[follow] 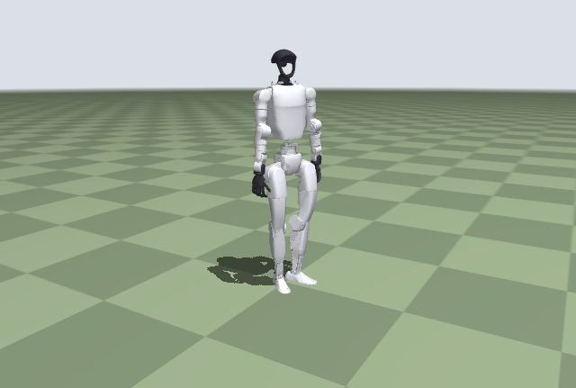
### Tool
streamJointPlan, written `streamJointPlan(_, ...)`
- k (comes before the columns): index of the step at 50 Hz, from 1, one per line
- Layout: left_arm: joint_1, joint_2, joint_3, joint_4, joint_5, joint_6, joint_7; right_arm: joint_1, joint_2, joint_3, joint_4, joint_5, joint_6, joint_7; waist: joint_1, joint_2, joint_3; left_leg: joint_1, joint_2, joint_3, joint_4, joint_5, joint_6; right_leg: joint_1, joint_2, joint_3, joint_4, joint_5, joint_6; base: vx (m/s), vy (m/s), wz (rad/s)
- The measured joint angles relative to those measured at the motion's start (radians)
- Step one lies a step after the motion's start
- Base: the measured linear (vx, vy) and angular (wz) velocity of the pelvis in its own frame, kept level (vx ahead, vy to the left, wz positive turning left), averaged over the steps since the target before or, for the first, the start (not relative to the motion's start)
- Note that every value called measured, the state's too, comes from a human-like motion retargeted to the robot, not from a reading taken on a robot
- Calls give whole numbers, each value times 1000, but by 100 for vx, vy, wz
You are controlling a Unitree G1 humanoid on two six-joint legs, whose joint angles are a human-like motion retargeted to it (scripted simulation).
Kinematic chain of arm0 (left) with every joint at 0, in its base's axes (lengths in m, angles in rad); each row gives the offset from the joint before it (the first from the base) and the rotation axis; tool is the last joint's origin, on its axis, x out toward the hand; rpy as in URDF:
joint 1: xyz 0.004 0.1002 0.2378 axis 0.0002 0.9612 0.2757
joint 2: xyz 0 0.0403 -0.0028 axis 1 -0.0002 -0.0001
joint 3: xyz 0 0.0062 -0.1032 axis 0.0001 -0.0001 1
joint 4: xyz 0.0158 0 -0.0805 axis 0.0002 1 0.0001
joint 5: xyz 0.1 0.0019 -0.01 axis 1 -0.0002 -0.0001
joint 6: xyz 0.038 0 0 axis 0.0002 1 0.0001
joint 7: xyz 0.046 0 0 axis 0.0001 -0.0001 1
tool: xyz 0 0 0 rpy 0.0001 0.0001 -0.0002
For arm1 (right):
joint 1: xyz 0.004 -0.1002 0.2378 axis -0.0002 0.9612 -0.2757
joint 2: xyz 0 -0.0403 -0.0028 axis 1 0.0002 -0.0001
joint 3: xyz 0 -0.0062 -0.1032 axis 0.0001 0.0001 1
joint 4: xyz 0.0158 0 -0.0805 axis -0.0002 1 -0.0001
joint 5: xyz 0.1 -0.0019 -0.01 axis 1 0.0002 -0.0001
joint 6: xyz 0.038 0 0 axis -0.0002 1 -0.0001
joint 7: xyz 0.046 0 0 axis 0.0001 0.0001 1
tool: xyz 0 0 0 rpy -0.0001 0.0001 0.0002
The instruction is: In place motions
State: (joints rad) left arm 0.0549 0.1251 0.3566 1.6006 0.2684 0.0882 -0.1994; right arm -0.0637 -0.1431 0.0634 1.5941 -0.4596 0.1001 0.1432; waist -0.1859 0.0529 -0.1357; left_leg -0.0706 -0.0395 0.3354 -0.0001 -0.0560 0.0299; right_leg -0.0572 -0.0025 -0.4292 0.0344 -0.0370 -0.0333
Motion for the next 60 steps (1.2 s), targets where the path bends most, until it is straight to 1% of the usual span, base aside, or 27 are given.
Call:
streamJointPlan(5,195,29,81,74,16,31,28,-128,50,97,-126,-21,-46,78,4,1,4,10,-3,9,-7,-2,-4,-9,0,30,10,-5,0,0,0,-4)
streamJointPlan(10,358,11,174,86,12,44,25,-199,104,164,-266,22,-88,128,-6,4,8,18,3,22,-8,-6,-6,-14,6,50,13,-2,-2,0,0,-4)
streamJointPlan(13,393,-3,216,99,-29,61,26,-207,125,191,-337,52,-110,145,-12,6,8,21,7,27,-10,-8,-7,-17,10,56,14,0,-2,0,0,0)
streamJointPlan(17,370,-12,222,98,-78,75,29,-181,133,212,-391,47,-139,148,-21,2,3,21,9,30,-13,-9,-7,-21,11,58,12,3,-2,0,0,0)
streamJointPlan(20,307,-19,197,76,-93,58,45,-146,119,212,-380,7,-150,137,-22,-3,-3,20,9,33,-15,-9,-7,-23,12,57,12,6,-3,0,0,0)
streamJointPlan(24,166,-40,152,32,-135,40,90,-97,85,167,-275,-78,-142,107,-23,-4,-10,18,11,34,-17,-9,-5,-26,14,52,10,9,-3,0,0,0)
streamJointPlan(27,45,-58,110,-15,-164,31,87,-57,50,111,-159,-149,-110,70,-26,-4,-14,14,13,33,-16,-9,-3,-27,16,48,9,10,-2,0,0,0)
streamJointPlan(30,-71,-69,44,-80,-169,28,42,-9,7,47,-41,-190,-63,21,-24,-7,-15,12,13,34,-13,-10,-1,-24,14,41,5,13,-2,0,0,0)
streamJointPlan(35,-232,-75,-72,-200,-135,2,-37,89,-76,-49,95,-149,1,-13,-22,-11,-12,10,9,28,-8,-12,2,-19,9,30,4,15,-3,0,0,0)
streamJointPlan(39,-312,-73,-149,-280,-103,-26,-50,175,-118,-116,106,-74,46,-27,-28,-7,-12,5,8,23,-8,-11,3,-18,9,22,2,15,-3,0,0,0)
streamJointPlan(43,-328,-74,-188,-340,-77,-48,-58,220,-128,-164,106,4,70,-50,-31,-2,-15,1,10,21,-9,-10,4,-20,11,18,1,15,-3,0,0,0)
streamJointPlan(47,-280,-72,-188,-358,-48,-65,-69,209,-109,-162,106,53,68,-66,-24,3,-16,2,11,21,-9,-12,4,-20,12,16,1,14,-4,0,0,0)
streamJointPlan(50,-211,-68,-166,-326,-22,-70,-78,162,-82,-128,106,42,55,-69,-17,7,-19,3,12,22,-10,-13,3,-22,12,17,2,14,-3,0,0,0)
streamJointPlan(53,-128,-52,-121,-237,3,-63,-76,83,-50,-63,106,8,37,-46,-14,12,-22,3,11,23,-12,-14,3,-27,14,23,5,12,-2,0,0,0)
streamJointPlan(55,-68,-38,-80,-154,19,-44,-64,32,-25,-13,78,-15,25,-31,-12,15,-21,5,11,24,-14,-15,2,-29,14,29,7,11,0,0,0,0)
streamJointPlan(60,107,0,46,47,10,31,-25,-91,36,99,-62,-73,-21,33,-17,17,-12,15,12,35,-19,-16,-2,-33,16,50,11,9,0,0,0,0)
